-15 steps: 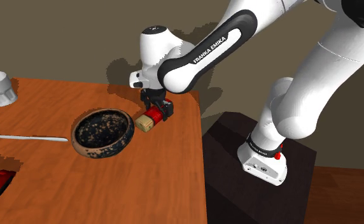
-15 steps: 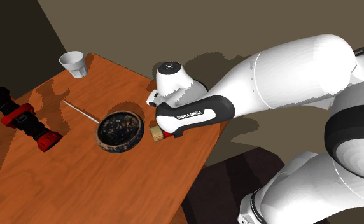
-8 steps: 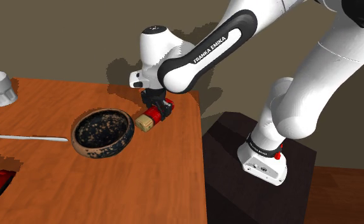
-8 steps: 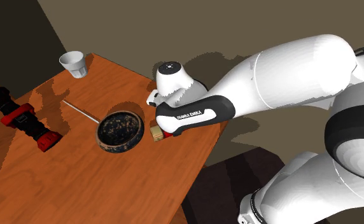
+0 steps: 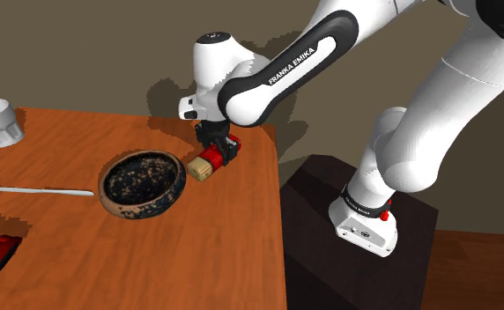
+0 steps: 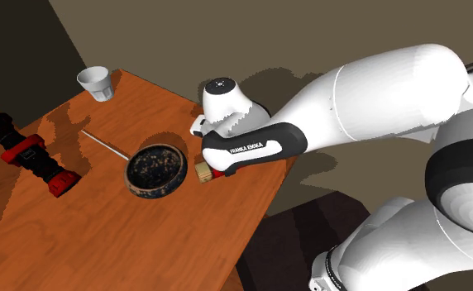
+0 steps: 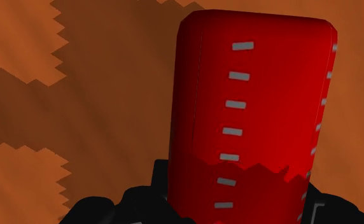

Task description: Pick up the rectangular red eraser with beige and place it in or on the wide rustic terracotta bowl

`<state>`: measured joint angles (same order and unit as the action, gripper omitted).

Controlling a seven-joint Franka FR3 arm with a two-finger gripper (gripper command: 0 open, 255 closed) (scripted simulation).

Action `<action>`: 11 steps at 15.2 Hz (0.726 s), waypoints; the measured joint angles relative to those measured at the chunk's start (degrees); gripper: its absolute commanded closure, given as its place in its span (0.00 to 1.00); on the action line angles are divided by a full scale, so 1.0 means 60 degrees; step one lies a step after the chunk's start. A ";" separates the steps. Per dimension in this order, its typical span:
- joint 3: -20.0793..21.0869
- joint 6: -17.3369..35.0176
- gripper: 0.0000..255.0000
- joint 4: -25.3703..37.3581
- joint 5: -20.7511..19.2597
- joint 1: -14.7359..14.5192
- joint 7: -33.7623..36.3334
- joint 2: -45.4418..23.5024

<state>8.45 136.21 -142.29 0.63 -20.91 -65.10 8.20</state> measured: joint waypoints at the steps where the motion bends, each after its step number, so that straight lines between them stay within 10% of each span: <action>1: -0.0011 -0.0115 1.00 0.0051 0.0010 0.0004 -0.0024 0.0063; 11: -0.0053 -0.1501 1.00 0.0641 0.0128 -0.0027 -0.0112 0.0866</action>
<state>8.13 127.20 -138.44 1.40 -21.07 -65.77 13.40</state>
